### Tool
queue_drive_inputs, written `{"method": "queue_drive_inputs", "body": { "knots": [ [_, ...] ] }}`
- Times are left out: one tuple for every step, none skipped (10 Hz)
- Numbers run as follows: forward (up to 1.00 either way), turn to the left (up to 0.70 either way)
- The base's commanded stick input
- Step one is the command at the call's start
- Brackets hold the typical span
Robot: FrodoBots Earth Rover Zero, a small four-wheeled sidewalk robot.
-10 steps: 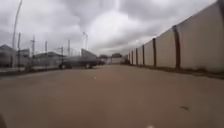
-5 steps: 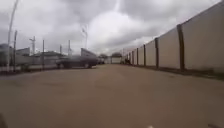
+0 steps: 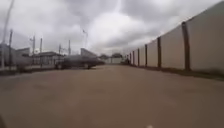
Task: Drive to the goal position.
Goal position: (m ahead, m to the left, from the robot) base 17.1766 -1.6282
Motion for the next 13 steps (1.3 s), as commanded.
{"method": "queue_drive_inputs", "body": {
  "knots": [
    [0.85, 0.01],
    [0.85, 0.01],
    [0.85, 0.01],
    [0.85, 0.01],
    [0.85, 0.01],
    [0.85, 0.01],
    [0.85, 0.01],
    [0.85, 0.01],
    [0.85, 0.01],
    [0.85, 0.01],
    [0.85, 0.01],
    [0.85, 0.01],
    [0.85, 0.01]
  ]
}}
